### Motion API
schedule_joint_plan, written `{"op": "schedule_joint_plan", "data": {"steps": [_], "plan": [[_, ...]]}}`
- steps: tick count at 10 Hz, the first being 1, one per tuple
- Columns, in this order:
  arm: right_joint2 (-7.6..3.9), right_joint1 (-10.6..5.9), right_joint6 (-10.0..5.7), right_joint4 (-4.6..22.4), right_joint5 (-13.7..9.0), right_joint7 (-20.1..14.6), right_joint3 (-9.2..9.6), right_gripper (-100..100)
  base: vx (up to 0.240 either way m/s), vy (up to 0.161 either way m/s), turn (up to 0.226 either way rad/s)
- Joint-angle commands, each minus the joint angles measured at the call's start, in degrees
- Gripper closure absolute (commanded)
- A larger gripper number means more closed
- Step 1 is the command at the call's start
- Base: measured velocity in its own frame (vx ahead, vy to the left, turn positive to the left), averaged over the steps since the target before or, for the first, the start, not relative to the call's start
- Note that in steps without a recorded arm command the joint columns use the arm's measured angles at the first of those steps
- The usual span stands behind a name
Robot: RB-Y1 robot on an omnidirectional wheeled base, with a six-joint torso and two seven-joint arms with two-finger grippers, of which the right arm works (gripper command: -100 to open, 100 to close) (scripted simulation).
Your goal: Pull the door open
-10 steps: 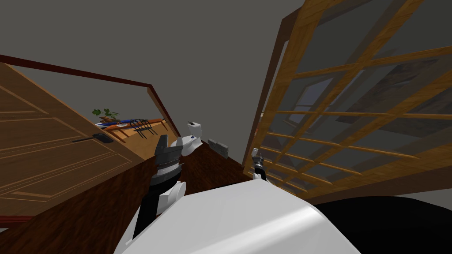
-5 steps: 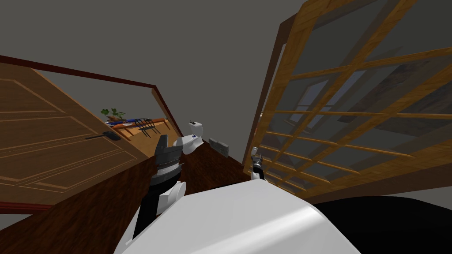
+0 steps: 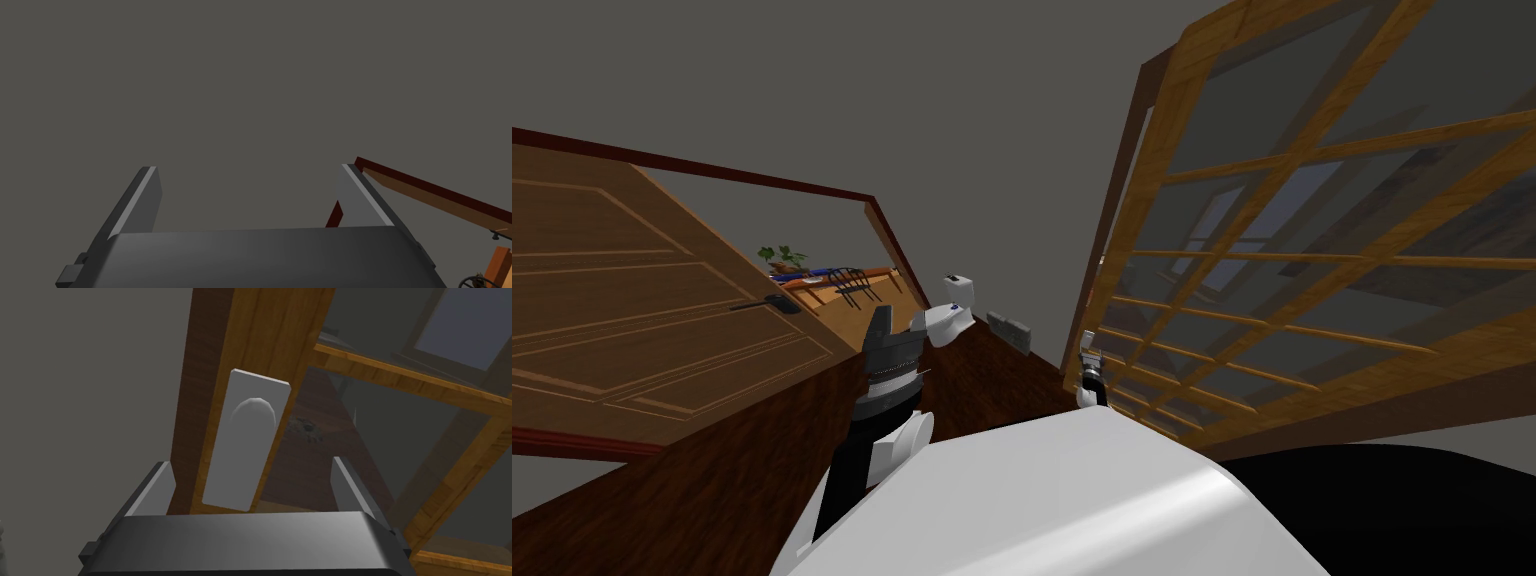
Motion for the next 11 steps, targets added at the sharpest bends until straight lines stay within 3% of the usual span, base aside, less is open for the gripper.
{"op": "schedule_joint_plan", "data": {"steps": [1, 8, 9, 10, 11], "plan": [[0.37, -0.46, -0.05, 0.26, -0.93, -2.83, 0.16, -100, -0.045, -0.007, 0.027], [2.0, -1.64, 0.28, 0.23, -4.42, -12.4, 0.77, -100, -0.061, 0.001, 0.032], [1.8, -1.58, 0.1, 0.42, -4.08, -11.55, 0.74, -100, -0.026, -0.001, 0.006], [0.36, -0.72, 0.13, 0.66, -4.02, -13.68, 1.04, -100, 0.103, -0.004, 0.007], [-0.19, -0.41, 0.12, 0.76, -3.97, -14.37, 1.15, -100, 0.161, -0.004, 0.009]]}}
